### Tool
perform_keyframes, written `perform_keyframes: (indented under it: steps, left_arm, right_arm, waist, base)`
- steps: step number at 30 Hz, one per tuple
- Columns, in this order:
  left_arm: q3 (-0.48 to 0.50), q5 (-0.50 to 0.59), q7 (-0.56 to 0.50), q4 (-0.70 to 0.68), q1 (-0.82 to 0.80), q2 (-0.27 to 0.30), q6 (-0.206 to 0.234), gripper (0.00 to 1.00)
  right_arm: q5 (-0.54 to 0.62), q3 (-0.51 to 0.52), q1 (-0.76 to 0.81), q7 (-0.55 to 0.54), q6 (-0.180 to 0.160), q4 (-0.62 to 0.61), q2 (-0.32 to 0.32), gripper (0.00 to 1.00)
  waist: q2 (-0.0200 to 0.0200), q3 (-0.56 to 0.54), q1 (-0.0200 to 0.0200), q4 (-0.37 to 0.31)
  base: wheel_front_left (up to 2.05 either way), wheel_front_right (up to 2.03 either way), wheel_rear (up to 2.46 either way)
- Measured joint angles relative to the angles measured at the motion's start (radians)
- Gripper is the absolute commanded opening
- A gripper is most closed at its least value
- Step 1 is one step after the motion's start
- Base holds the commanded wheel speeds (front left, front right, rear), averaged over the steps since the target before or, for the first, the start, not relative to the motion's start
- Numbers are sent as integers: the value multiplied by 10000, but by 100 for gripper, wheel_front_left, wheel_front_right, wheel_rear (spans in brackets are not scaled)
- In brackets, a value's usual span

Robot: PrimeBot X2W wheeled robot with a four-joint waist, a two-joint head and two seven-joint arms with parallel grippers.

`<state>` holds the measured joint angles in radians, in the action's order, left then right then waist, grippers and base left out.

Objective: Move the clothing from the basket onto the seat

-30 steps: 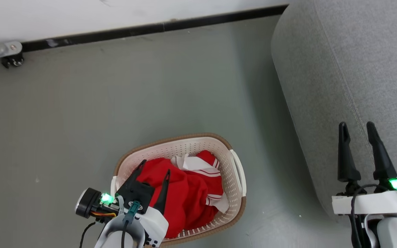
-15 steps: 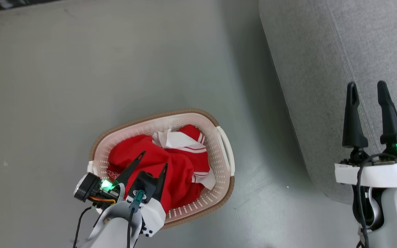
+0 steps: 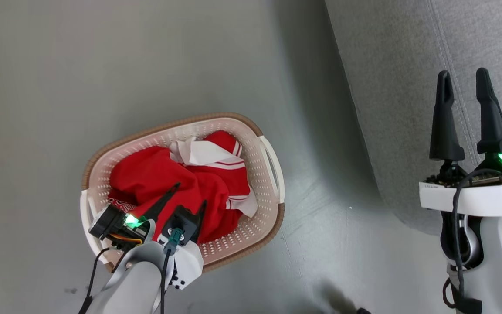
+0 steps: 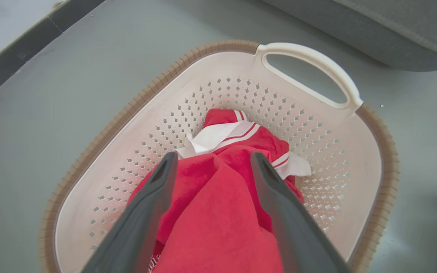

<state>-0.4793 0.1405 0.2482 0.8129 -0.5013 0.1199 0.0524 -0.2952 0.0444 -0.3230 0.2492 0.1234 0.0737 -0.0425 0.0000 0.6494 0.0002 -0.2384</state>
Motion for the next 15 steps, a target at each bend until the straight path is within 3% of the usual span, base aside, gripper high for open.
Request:
perform_keyframes:
  steps: [15]
  left_arm:
    - [-104,416,-184,1032,-833,251,171,100]
  right_arm:
    - [-466,-234,-588,0,0,17,-2,100]
  waist:
    - [0,1031,0,-550]
  base:
    - [0,0,0]
